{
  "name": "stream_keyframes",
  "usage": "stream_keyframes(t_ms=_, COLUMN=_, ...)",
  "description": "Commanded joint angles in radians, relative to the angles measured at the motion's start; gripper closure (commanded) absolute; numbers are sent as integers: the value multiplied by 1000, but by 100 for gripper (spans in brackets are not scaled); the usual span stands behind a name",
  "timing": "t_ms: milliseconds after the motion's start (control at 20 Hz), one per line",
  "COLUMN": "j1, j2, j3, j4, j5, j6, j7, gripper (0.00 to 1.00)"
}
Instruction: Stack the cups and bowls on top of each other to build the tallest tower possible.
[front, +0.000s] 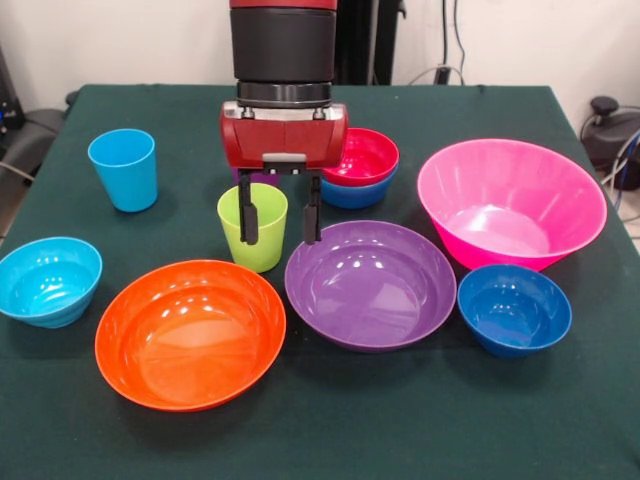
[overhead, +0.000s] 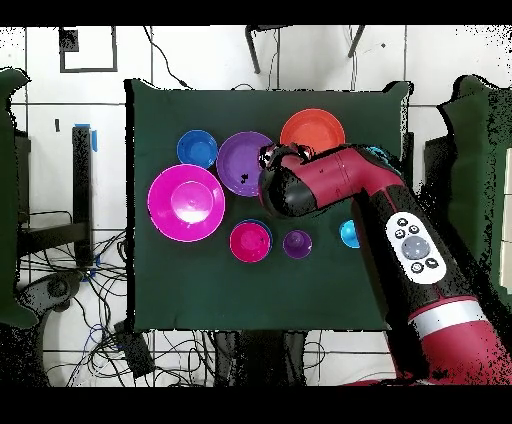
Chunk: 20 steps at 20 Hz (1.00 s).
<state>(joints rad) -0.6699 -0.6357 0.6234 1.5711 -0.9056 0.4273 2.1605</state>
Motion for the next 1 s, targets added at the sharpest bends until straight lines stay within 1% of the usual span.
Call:
stream_keyframes(t_ms=50, j1=16, j2=-7, j3=-13, j4=-18, j5=4, j6=129, j7=-190, gripper=0)
stream_keyframes(t_ms=100, j1=11, j2=-28, j3=-9, j4=-4, j5=21, j6=141, j7=-190, gripper=0)
stream_keyframes(t_ms=150, j1=7, j2=-96, j3=-2, j4=58, j5=56, j6=147, j7=-174, gripper=0)
stream_keyframes(t_ms=250, j1=-7, j2=-147, j3=0, j4=104, j5=89, j6=164, j7=-179, gripper=0)
stream_keyframes(t_ms=300, j1=-17, j2=-168, j3=9, j4=121, j5=112, j6=177, j7=-188, gripper=0)
stream_keyframes(t_ms=350, j1=-16, j2=-169, j3=20, j4=104, j5=134, j6=205, j7=-201, gripper=0)
stream_keyframes(t_ms=450, j1=-25, j2=-187, j3=33, j4=114, j5=163, j6=225, j7=-215, gripper=0)
stream_keyframes(t_ms=600, j1=-36, j2=-194, j3=40, j4=121, j5=182, j6=236, j7=-232, gripper=0)
stream_keyframes(t_ms=750, j1=-40, j2=-197, j3=32, j4=141, j5=182, j6=224, j7=-222, gripper=0)
stream_keyframes(t_ms=800, j1=-41, j2=-178, j3=27, j4=144, j5=179, j6=219, j7=-213, gripper=0)
stream_keyframes(t_ms=900, j1=-36, j2=-139, j3=14, j4=146, j5=144, j6=168, j7=-191, gripper=0)
stream_keyframes(t_ms=1000, j1=-27, j2=-111, j3=4, j4=139, j5=122, j6=142, j7=-175, gripper=0)
